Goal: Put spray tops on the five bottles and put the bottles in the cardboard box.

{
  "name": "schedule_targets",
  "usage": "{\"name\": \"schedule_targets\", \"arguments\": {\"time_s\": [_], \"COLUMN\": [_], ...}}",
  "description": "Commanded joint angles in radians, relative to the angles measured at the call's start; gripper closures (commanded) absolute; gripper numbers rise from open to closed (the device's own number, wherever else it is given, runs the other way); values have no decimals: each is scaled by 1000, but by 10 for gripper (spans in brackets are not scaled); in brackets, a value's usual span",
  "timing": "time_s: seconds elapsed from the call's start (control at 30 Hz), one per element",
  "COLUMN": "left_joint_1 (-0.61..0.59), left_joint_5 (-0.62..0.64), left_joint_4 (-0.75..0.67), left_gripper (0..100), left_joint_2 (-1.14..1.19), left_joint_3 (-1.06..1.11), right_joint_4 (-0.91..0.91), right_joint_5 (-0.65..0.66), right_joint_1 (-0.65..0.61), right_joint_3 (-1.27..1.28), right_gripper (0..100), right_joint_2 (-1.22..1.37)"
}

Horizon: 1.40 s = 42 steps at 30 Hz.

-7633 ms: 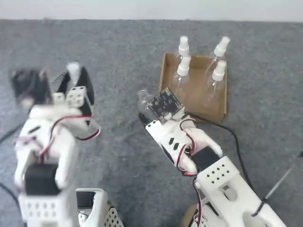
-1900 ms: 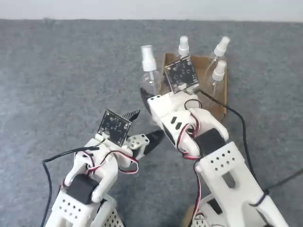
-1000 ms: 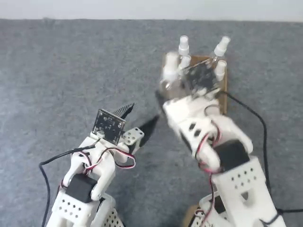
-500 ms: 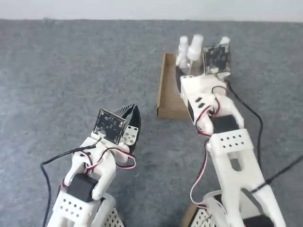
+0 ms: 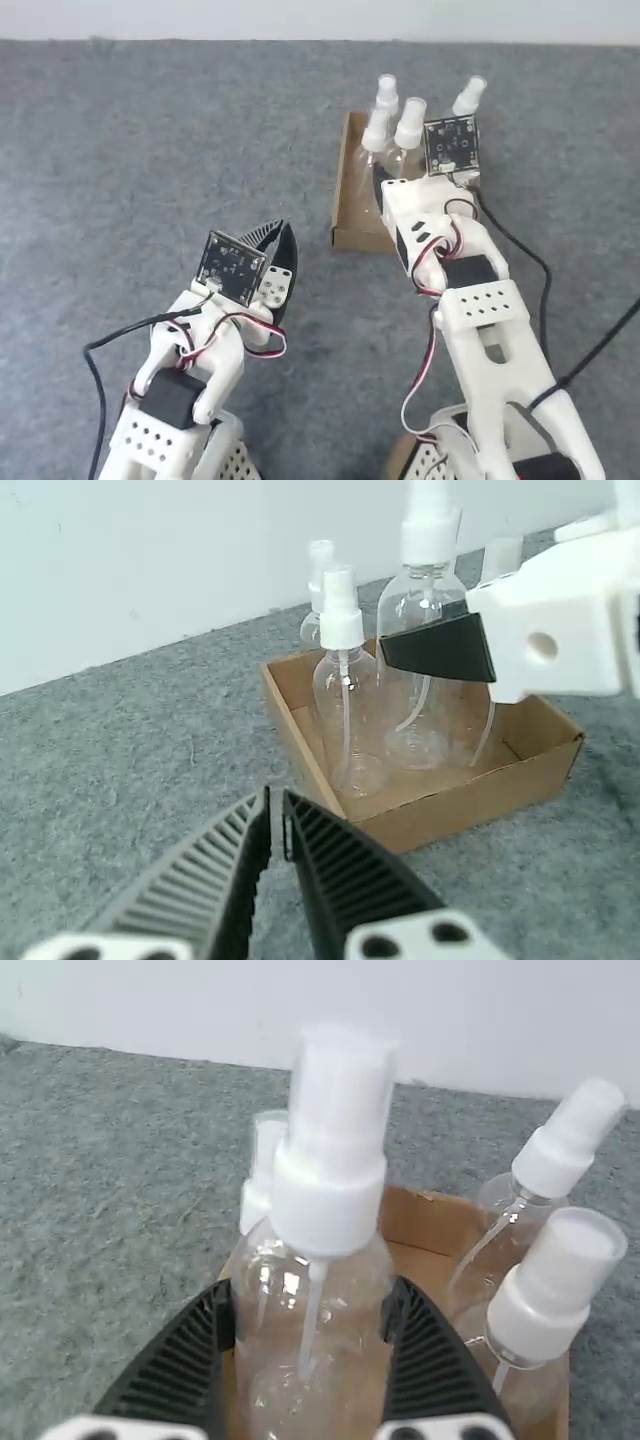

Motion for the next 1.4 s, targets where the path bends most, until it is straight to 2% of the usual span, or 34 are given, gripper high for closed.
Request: {"name": "schedule_targets", "arguments": {"time_s": [0.0, 0.4, 0.6, 1.37], "left_joint_1": [-5, -5, -3, -3], "left_joint_5": [-3, -3, -3, -3], "left_joint_4": [-26, -26, -26, -26], "left_gripper": [988, 988, 988, 988], "left_joint_2": [-14, -14, -14, -14], "left_joint_3": [-8, -8, -8, -8], "right_joint_4": [-28, -33, -193, -282], "right_joint_5": [18, 17, 25, 25], "right_joint_1": [4, 4, 10, 5], "right_joint_3": [11, 74, 160, 279], "right_gripper": [992, 992, 992, 992], "right_joint_2": [-10, -16, -8, -7]}}
